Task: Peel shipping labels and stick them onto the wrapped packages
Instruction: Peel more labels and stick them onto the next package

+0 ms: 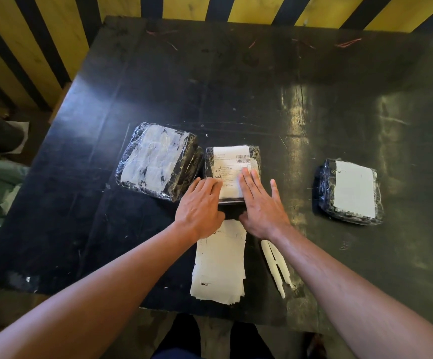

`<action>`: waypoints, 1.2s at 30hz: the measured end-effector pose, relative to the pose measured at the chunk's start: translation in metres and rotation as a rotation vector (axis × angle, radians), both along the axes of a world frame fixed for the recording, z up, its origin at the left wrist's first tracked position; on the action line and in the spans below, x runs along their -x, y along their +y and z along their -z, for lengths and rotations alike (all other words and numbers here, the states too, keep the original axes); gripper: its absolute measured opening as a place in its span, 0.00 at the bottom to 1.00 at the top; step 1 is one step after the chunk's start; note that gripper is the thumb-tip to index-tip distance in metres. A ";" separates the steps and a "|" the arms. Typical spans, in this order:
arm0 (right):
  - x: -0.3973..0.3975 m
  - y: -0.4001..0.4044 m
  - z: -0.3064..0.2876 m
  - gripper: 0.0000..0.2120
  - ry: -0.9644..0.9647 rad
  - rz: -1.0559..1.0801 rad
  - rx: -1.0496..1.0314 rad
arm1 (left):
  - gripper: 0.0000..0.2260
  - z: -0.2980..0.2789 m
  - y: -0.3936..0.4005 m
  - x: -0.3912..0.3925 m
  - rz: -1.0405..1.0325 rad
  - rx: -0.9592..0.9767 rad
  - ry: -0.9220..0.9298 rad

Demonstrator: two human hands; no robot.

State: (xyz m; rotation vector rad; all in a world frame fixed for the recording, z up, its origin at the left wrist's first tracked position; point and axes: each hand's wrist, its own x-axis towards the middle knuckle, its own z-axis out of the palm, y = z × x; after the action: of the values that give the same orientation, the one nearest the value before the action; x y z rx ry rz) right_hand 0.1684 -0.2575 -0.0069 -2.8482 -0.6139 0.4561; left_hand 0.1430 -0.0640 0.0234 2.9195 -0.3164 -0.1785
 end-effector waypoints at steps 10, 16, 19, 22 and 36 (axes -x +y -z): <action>0.001 0.001 0.008 0.50 -0.017 0.019 -0.040 | 0.39 0.007 -0.013 -0.024 -0.009 0.002 0.045; 0.002 0.002 0.002 0.51 0.016 0.030 -0.050 | 0.35 -0.008 -0.011 -0.042 -0.020 -0.025 0.028; 0.001 0.001 -0.002 0.51 0.037 0.014 -0.039 | 0.35 -0.005 -0.027 -0.047 0.054 -0.008 0.040; 0.000 0.000 0.000 0.52 0.024 0.012 -0.036 | 0.34 -0.001 -0.027 -0.049 0.017 -0.018 0.051; 0.000 0.001 0.002 0.52 0.023 0.013 -0.035 | 0.31 0.008 -0.030 -0.086 0.025 -0.028 0.217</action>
State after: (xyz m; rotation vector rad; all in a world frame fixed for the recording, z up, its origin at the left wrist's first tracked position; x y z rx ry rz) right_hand 0.1680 -0.2568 -0.0090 -2.8085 -0.5924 0.4701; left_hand 0.2286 -0.0942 0.0152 2.8882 -0.3168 -0.5033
